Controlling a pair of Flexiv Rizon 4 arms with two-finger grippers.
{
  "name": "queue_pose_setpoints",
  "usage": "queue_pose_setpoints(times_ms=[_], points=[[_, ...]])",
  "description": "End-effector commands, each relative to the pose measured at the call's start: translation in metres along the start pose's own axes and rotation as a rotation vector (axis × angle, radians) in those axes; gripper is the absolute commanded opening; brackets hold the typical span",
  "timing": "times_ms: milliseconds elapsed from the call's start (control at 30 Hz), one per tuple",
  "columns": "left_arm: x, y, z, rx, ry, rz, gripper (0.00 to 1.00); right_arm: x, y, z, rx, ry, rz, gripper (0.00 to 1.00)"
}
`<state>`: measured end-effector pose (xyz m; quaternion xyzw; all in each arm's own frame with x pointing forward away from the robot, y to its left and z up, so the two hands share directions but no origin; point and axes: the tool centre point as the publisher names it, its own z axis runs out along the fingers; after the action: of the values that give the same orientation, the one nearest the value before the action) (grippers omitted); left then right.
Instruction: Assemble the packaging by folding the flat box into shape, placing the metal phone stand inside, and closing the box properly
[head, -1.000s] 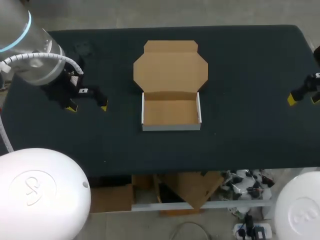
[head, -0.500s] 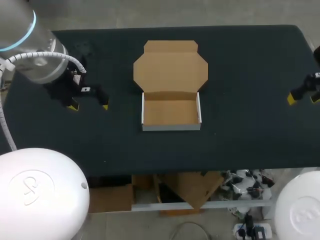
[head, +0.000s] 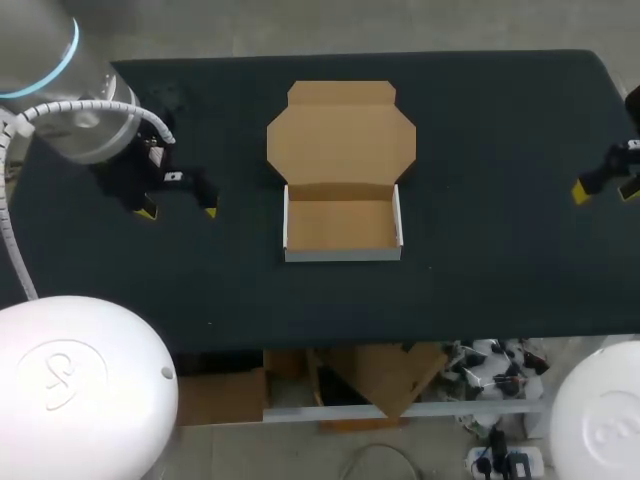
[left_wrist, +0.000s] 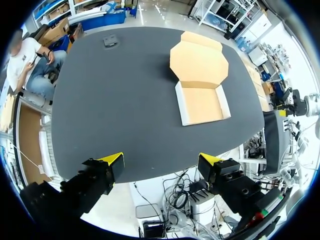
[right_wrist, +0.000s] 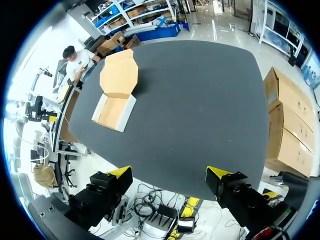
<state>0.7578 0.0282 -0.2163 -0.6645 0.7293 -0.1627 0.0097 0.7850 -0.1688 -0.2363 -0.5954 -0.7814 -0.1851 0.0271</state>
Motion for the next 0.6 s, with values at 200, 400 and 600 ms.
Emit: queue_pose_setpoints(times_ms=[200, 400, 600], points=[[-0.009, -0.009, 0.012, -0.013, -0.008, -0.032, 1.00, -0.001, 0.001, 0.001, 0.004, 0.003, 0.000, 1.00], [-0.019, -0.020, 0.022, -0.015, -0.013, -0.061, 1.00, -0.001, 0.001, 0.001, 0.004, 0.003, 0.000, 1.00], [-0.026, -0.027, 0.033, -0.022, -0.014, -0.064, 1.00, -0.001, 0.001, 0.001, 0.004, 0.003, 0.000, 1.00]])
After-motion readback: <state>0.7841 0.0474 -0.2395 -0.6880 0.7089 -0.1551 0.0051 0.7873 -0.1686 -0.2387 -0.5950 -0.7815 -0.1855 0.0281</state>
